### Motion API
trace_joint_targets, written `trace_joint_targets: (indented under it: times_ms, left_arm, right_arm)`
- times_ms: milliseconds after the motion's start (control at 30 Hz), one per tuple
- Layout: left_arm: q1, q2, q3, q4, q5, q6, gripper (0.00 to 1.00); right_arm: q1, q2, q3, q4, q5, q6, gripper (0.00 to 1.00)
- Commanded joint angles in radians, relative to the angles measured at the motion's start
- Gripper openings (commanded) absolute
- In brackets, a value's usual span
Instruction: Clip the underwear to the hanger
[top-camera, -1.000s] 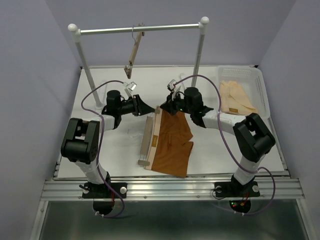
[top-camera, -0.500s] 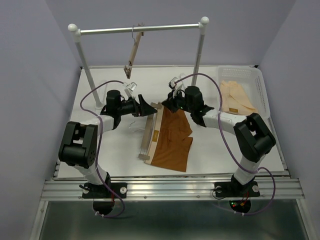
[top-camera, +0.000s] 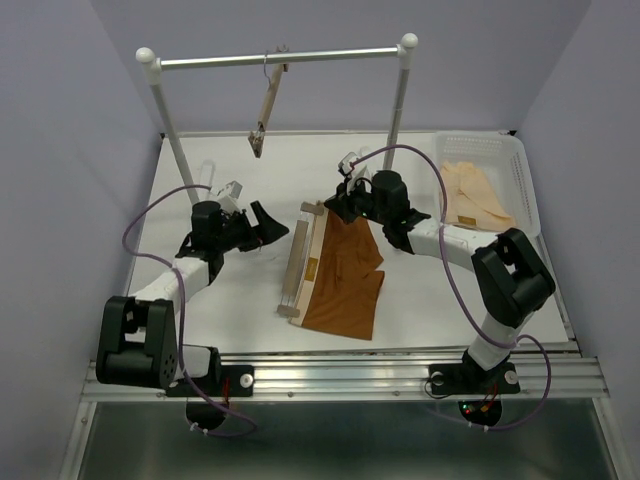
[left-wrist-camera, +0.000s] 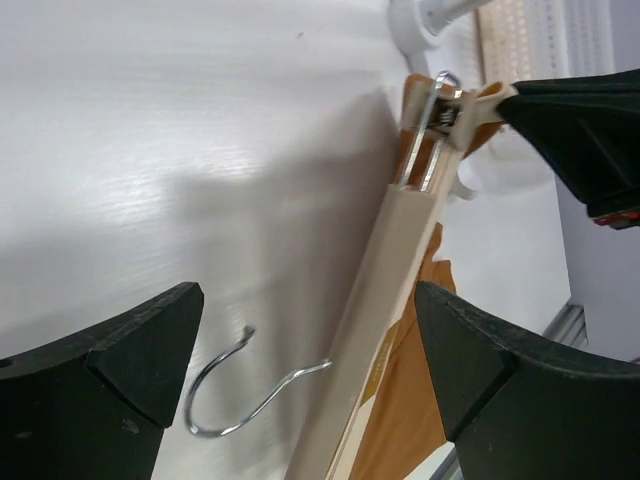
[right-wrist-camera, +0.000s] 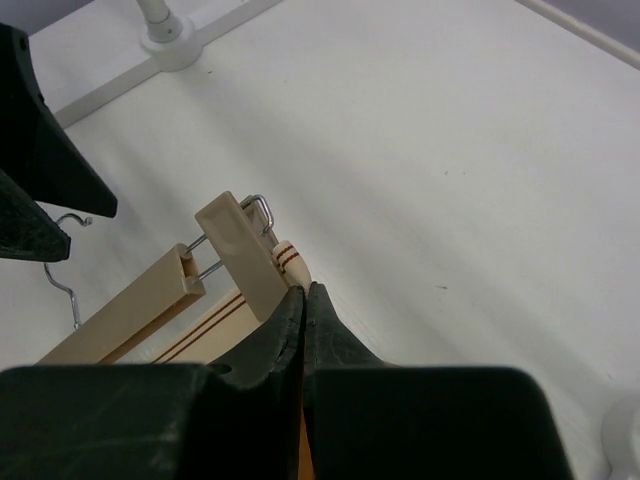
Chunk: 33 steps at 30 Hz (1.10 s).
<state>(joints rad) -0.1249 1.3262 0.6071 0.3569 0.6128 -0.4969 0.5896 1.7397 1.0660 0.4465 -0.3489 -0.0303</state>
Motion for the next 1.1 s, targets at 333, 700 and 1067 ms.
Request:
trace_joint_targets:
  times_ms: [333, 700, 1067]
  left_arm:
    - [0.037, -0.232, -0.228, 0.014, -0.101, -0.092, 0.88]
    - [0.037, -0.17, -0.188, 0.04, -0.142, -0.055, 0.63]
    - [0.038, -0.111, -0.139, 0.042, -0.122, -0.025, 0.19]
  right_arm:
    - [-0.001, -0.052, 0.026, 0.044, -0.007, -0.019, 0.01]
    - [-0.001, -0.049, 0.031, 0.035, -0.03, -0.02, 0.01]
    - [-0.001, -0.043, 0.038, 0.012, -0.035, -0.017, 0.01]
